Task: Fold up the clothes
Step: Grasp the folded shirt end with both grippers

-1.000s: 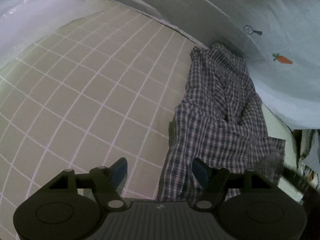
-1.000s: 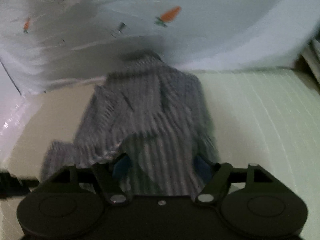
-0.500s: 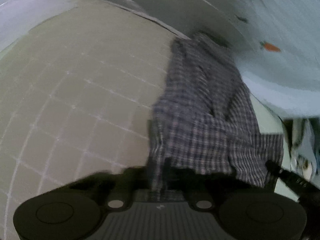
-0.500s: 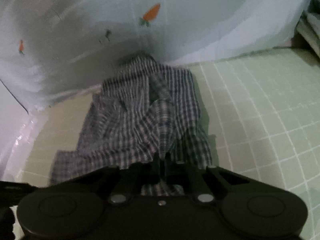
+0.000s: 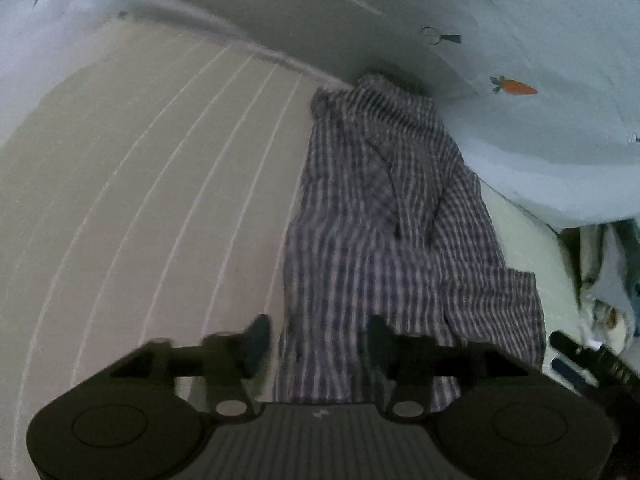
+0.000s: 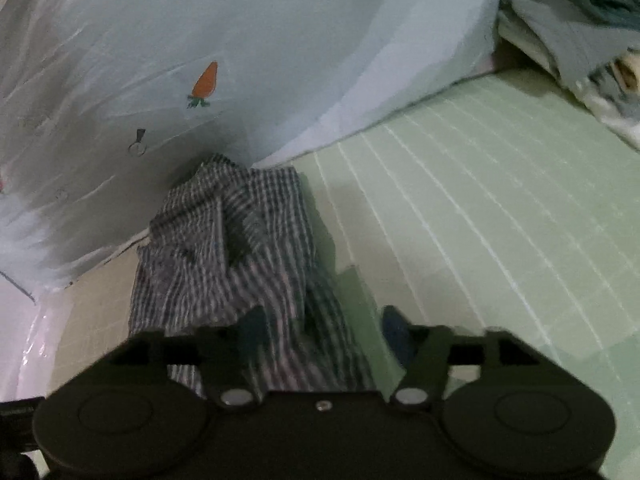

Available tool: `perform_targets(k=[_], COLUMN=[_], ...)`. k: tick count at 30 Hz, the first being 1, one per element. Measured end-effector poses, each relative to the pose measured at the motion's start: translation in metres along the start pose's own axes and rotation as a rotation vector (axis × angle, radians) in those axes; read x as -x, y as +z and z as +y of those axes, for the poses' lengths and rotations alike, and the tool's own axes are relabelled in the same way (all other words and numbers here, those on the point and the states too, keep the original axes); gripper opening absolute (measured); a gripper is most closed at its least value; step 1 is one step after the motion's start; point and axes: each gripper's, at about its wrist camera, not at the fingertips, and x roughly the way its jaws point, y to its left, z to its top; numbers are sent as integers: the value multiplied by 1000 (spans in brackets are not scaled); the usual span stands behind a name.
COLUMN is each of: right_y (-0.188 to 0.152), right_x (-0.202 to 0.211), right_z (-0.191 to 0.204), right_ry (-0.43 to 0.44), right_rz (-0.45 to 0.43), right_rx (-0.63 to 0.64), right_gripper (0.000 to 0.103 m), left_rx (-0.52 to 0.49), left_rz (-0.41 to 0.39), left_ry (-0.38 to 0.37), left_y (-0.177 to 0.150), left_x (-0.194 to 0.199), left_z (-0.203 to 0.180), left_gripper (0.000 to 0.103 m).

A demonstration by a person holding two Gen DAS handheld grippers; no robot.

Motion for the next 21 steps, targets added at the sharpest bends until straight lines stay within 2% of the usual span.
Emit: perform_targets(k=[3,9,13,18,20,21], right_y=[-20,-45,-49,-57,-59,-60], right_x=[0,-5,-8,-2,-1,0], right_z=[-5,-10,-13,-12,-8,-6], right_ry=[-13,4,14,28,28,30], right_rz=[54,153,173,145,154,167], right_rx=[-32,-127,-153,-133,-67,-30], right_gripper=[76,79,81,81,75,46], left_rx=[24,90,96,145,157,164], left_rz=[52,165,204,212,195,186], left_ry=[11,-43,-54,-87,-95,-98], left_y=[-12,-27,-37,-53,-58,-61], left_x=[1,-5,-5,-3,-1,-1], left_z=[8,24,27,32,31,30], left_gripper=[68,68,68,68,66,60])
